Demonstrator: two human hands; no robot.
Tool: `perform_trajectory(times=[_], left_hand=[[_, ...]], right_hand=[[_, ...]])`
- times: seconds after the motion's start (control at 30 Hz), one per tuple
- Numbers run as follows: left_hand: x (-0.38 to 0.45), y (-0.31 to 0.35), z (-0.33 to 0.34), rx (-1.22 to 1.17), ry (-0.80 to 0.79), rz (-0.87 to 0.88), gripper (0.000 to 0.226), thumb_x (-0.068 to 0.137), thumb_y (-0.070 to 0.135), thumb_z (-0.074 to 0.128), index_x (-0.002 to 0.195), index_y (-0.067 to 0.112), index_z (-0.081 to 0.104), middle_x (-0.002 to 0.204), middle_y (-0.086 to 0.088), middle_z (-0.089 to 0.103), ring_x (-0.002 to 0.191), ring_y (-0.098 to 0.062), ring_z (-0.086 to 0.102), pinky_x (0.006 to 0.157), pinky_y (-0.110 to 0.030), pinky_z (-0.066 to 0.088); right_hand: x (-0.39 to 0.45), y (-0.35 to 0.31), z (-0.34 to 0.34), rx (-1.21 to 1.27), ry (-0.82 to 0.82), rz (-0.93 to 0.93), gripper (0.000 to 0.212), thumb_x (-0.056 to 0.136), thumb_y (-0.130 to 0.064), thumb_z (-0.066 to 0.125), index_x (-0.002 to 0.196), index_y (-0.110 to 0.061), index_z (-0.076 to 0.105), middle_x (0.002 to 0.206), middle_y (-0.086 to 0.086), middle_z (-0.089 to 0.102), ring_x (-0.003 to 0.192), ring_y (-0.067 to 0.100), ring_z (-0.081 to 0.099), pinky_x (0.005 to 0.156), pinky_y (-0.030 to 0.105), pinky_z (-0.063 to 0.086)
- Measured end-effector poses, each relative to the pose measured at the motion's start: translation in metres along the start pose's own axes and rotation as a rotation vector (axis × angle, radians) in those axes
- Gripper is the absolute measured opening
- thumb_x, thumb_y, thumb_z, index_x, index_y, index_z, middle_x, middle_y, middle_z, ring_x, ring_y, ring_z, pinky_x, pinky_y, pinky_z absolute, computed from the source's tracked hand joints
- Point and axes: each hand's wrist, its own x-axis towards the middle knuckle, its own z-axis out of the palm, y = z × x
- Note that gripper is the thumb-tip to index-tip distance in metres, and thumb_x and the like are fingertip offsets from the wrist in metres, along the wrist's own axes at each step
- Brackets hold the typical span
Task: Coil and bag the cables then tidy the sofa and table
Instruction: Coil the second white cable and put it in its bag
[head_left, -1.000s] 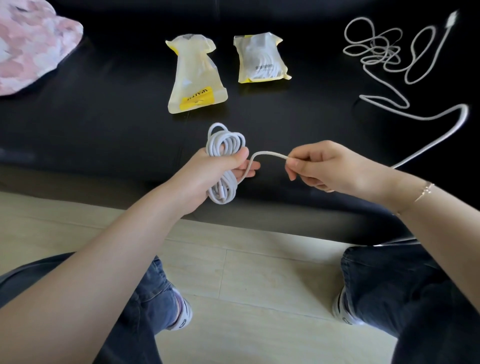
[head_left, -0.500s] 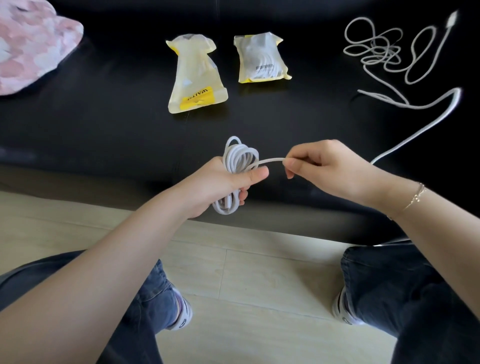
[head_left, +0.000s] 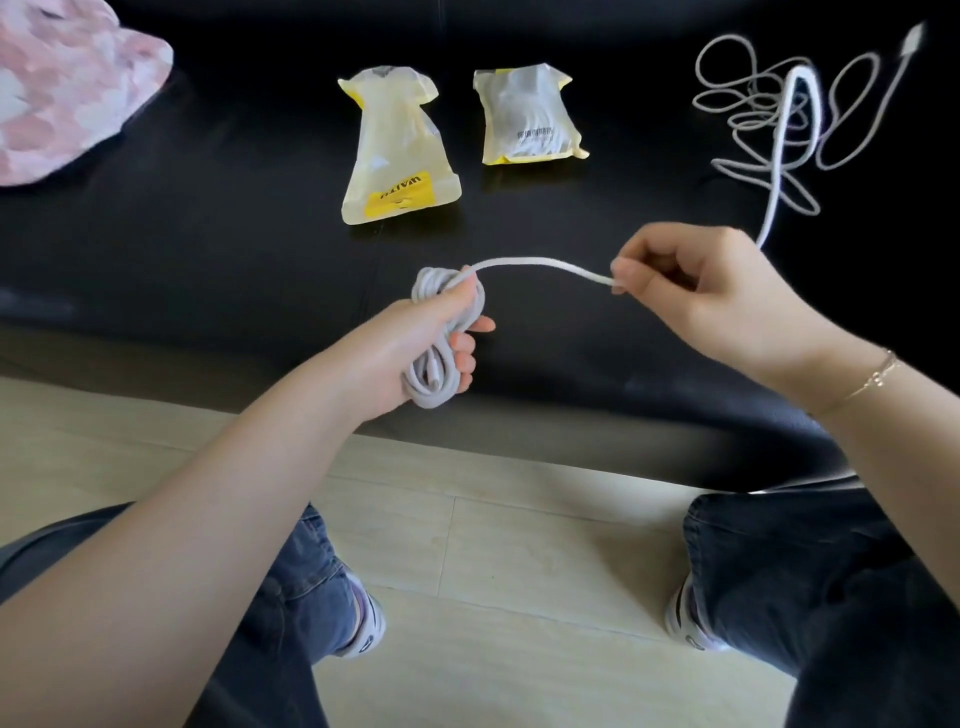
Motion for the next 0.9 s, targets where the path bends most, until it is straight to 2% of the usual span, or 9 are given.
perform_trajectory(times=[0.13,0.23,0.33,0.47,0.57,0.63,0.73,0.83,0.9], left_hand=[[-0.003,-0.010,0.007,0.050,-0.102,0.016,0.041,0.086,0.039,0.070,0.110,0.006,0.068,0.054,0.004,0.044,0.048,-0.009,0.046,0.052,-0.022,0.048],[-0.006,-0.008,0.009,-0.069,-0.158,-0.004,0.036,0.088,0.036,0.066,0.110,0.008,0.069,0.052,0.006,0.040,0.046,-0.006,0.041,0.052,-0.020,0.046],[-0.010,-0.004,0.011,-0.216,-0.223,0.001,0.038,0.088,0.039,0.062,0.111,0.009,0.068,0.051,0.008,0.036,0.044,-0.004,0.037,0.050,-0.018,0.043],[-0.012,-0.002,0.008,-0.576,-0.310,0.005,0.048,0.085,0.047,0.063,0.117,0.011,0.067,0.051,0.010,0.036,0.042,-0.003,0.038,0.050,-0.015,0.041],[-0.009,-0.002,0.002,-0.774,-0.286,0.023,0.048,0.087,0.049,0.063,0.119,0.013,0.067,0.054,0.010,0.036,0.043,-0.004,0.040,0.052,-0.014,0.041],[-0.007,-0.002,-0.002,-0.853,-0.253,0.039,0.047,0.089,0.049,0.063,0.117,0.012,0.069,0.056,0.010,0.037,0.046,-0.003,0.042,0.054,-0.013,0.041],[-0.006,0.000,-0.005,-0.817,-0.219,0.051,0.045,0.089,0.044,0.064,0.119,0.010,0.069,0.057,0.010,0.037,0.046,-0.003,0.042,0.053,-0.014,0.043],[-0.009,-0.002,0.000,-0.721,-0.275,0.030,0.042,0.089,0.031,0.065,0.123,0.007,0.067,0.053,0.010,0.036,0.045,-0.004,0.042,0.054,-0.013,0.042],[-0.011,-0.003,0.004,-0.663,-0.317,0.013,0.039,0.085,0.025,0.066,0.118,0.005,0.071,0.051,0.010,0.038,0.044,-0.004,0.042,0.055,-0.014,0.042]], right_hand=[[-0.003,0.000,0.012,-0.075,-0.032,-0.012,0.022,0.099,-0.026,0.052,0.082,-0.017,0.063,0.054,-0.006,0.043,0.048,0.009,0.038,0.050,0.020,0.032],[-0.005,0.004,0.024,-0.147,-0.087,0.020,0.023,0.099,-0.030,0.051,0.082,-0.019,0.062,0.055,-0.006,0.047,0.051,0.010,0.043,0.054,0.029,0.037],[-0.006,0.004,0.030,-0.189,-0.116,0.045,0.024,0.099,-0.031,0.049,0.083,-0.019,0.062,0.054,-0.007,0.047,0.051,0.008,0.045,0.052,0.028,0.034],[-0.005,0.002,0.032,-0.165,-0.135,0.049,0.028,0.099,-0.037,0.048,0.081,-0.020,0.061,0.053,-0.006,0.047,0.049,0.011,0.043,0.050,0.026,0.033],[-0.003,-0.001,0.029,-0.148,-0.143,0.033,0.035,0.096,-0.045,0.049,0.072,-0.023,0.059,0.049,-0.010,0.046,0.046,0.011,0.040,0.045,0.020,0.030],[-0.004,-0.002,0.026,-0.179,-0.150,0.008,0.031,0.097,-0.042,0.050,0.075,-0.023,0.059,0.054,-0.013,0.050,0.048,0.010,0.043,0.047,0.018,0.030],[-0.006,-0.002,0.026,-0.146,-0.173,-0.005,0.026,0.099,-0.034,0.048,0.080,-0.022,0.059,0.054,-0.012,0.048,0.049,0.010,0.043,0.049,0.018,0.030],[-0.009,-0.006,0.033,-0.185,-0.263,0.015,0.028,0.099,-0.033,0.047,0.075,-0.023,0.057,0.055,-0.017,0.051,0.053,0.008,0.047,0.052,0.019,0.033],[-0.011,-0.008,0.038,-0.213,-0.336,0.022,0.029,0.098,-0.033,0.047,0.072,-0.023,0.055,0.057,-0.020,0.053,0.056,0.006,0.049,0.053,0.020,0.034]])
